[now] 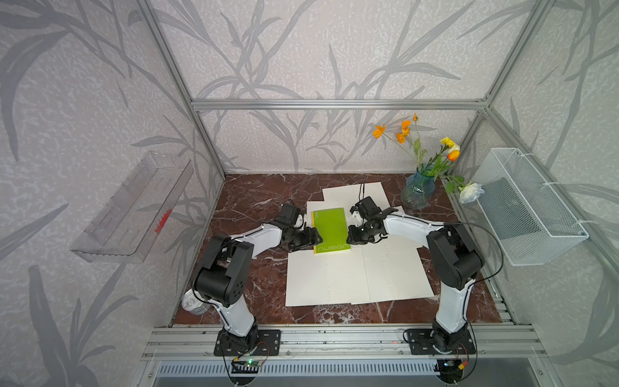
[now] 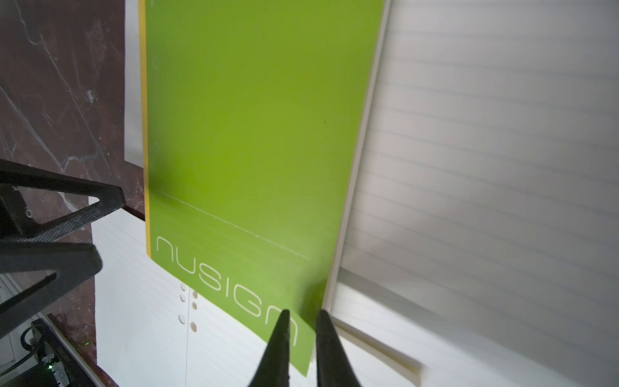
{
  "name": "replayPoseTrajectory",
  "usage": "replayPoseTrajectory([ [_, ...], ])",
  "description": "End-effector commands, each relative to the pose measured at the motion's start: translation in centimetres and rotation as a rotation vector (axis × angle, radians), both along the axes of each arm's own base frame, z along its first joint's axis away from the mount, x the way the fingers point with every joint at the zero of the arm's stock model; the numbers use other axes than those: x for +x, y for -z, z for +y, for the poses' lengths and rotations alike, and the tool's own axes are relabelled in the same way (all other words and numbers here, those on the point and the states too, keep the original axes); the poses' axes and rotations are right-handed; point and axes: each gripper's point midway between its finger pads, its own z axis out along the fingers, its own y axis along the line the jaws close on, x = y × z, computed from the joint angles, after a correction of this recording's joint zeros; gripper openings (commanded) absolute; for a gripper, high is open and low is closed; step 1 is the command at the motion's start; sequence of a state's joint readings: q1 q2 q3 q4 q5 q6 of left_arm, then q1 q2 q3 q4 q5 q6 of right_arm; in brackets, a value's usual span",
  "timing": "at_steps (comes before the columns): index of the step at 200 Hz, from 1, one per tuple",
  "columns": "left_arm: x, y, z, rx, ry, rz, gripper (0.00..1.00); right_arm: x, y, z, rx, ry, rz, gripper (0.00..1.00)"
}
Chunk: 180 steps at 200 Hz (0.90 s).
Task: Close the notebook
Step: Pick up the notebook from the center of the board.
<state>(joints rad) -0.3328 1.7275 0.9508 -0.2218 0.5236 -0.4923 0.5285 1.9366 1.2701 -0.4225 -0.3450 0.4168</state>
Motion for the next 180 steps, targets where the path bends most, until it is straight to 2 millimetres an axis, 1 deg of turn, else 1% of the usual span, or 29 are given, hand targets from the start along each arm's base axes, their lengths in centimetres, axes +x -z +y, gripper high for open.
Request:
replayPoseTrajectory([
  [1,0.0,0.7,-0.3,-0.014,0.005,0.009,0.76,-0.2,0.8,-0.2,-0.015,0.003,0.009,0.16],
  [76,0.7,1.3,-0.9,-0.036,0.006,0.02,0.75,-0.6,1.7,-0.4,-0.024,0.007,0.029,0.15],
  [134,0.7,2.0,-1.4,-0.063,0.007,0.042,0.74,-0.9,2.5,-0.4,-0.023,0.009,0.044,0.14],
  [180,0.8,1.5,-2.2,-0.114,0.016,0.036,0.74,-1.4,3.0,-0.1,-0.018,0.006,0.057,0.14],
])
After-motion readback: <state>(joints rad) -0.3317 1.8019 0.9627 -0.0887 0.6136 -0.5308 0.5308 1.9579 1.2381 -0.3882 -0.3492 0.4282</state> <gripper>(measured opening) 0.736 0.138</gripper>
